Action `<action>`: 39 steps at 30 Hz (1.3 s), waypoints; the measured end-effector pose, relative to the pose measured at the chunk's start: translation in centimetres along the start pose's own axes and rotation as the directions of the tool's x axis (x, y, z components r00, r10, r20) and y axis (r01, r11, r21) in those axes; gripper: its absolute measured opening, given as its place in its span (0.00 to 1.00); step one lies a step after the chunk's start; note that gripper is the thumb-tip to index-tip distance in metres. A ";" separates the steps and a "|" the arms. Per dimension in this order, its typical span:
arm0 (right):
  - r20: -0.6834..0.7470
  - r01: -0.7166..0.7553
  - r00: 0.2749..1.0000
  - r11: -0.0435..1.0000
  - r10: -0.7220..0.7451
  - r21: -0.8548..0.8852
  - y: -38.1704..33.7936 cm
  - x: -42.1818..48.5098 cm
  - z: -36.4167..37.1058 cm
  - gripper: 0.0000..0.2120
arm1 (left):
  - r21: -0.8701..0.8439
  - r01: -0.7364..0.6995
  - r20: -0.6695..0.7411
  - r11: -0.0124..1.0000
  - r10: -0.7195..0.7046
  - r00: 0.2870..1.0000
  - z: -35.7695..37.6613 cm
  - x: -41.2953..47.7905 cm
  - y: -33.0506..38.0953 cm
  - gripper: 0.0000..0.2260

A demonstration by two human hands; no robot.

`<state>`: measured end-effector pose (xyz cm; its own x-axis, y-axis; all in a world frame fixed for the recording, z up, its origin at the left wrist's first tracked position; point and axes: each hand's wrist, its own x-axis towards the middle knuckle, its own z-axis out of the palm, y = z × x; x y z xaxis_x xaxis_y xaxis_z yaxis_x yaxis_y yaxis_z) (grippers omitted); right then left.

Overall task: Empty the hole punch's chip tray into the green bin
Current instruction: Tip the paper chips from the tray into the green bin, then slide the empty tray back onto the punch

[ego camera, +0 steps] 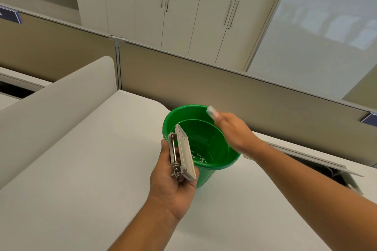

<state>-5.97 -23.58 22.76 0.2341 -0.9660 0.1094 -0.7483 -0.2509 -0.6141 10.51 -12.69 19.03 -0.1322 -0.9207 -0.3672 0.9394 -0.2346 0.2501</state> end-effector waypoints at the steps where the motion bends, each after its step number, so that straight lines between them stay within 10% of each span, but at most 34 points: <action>1: 0.083 0.132 0.990 0.945 -0.112 -0.300 0.3 0.1 0.3 0.26 | 0.003 0.001 -0.006 1.000 -0.001 1.000 0.0 -0.1 -0.1 0.17; 4: 0.211 0.183 0.974 0.832 -0.081 -0.524 0.7 0.2 1.1 0.25 | 0.011 0.002 -0.013 1.000 -0.002 1.000 0.0 -0.4 -0.2 0.17; 9: 0.139 -0.135 0.984 0.970 0.108 0.201 -0.5 -0.2 0.5 0.24 | 0.016 0.002 -0.018 1.000 -0.002 1.000 -0.2 -0.8 -0.1 0.18; 17: 0.277 -0.423 0.889 0.424 0.364 0.801 -1.1 -2.0 -0.6 0.20 | 0.016 0.014 0.024 1.000 -0.015 1.000 0.1 -1.4 -0.2 0.18; 22: 0.277 -0.360 0.899 0.213 0.339 0.908 -2.3 -4.4 -1.5 0.21 | 0.056 0.000 0.099 0.998 -0.006 0.995 0.9 -1.9 -0.5 0.17; 39: 0.282 -0.313 0.840 -0.010 0.463 0.950 -0.1 -24.7 5.2 0.22 | 0.511 0.078 -0.009 0.856 -0.085 0.996 -6.0 -9.1 -8.5 0.20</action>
<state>-8.53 0.66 16.06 0.0250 -0.9104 -0.4129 0.5233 0.3639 -0.7706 5.67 -0.42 14.84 -0.2087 -0.8945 -0.3954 0.6323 -0.4318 0.6432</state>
